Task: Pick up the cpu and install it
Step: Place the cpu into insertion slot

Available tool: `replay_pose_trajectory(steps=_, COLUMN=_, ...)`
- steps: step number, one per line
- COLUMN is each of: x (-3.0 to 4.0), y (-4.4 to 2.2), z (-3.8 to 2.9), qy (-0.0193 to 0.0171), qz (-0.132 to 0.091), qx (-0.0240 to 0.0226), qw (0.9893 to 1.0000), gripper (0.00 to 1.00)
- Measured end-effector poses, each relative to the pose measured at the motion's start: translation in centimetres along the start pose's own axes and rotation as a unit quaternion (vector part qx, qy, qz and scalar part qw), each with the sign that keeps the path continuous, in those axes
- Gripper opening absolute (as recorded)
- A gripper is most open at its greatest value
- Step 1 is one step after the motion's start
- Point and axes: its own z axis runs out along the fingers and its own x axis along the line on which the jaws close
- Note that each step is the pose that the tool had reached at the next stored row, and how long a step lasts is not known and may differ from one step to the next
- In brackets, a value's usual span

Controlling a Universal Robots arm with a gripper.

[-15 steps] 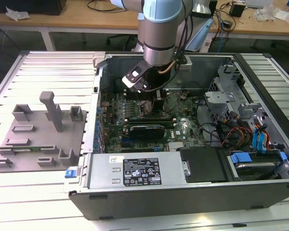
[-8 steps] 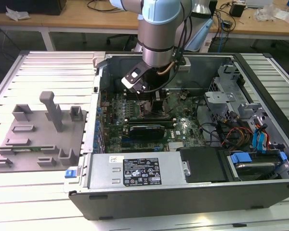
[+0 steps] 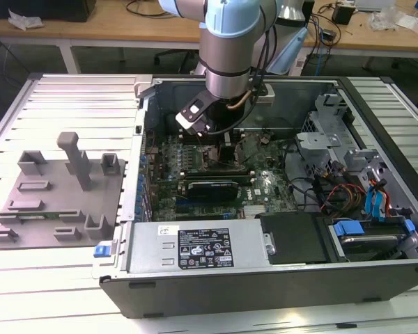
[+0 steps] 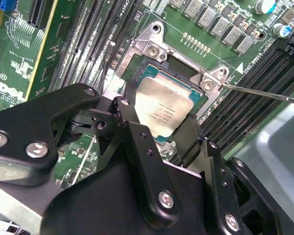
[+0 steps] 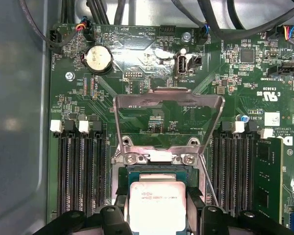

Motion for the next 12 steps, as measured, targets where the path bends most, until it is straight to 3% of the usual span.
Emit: replay_pose_trajectory(steps=12, x=0.02, y=0.01, z=0.09, qy=0.0005, qz=0.000, qx=-0.0003, qw=1.0000, gripper=0.55)
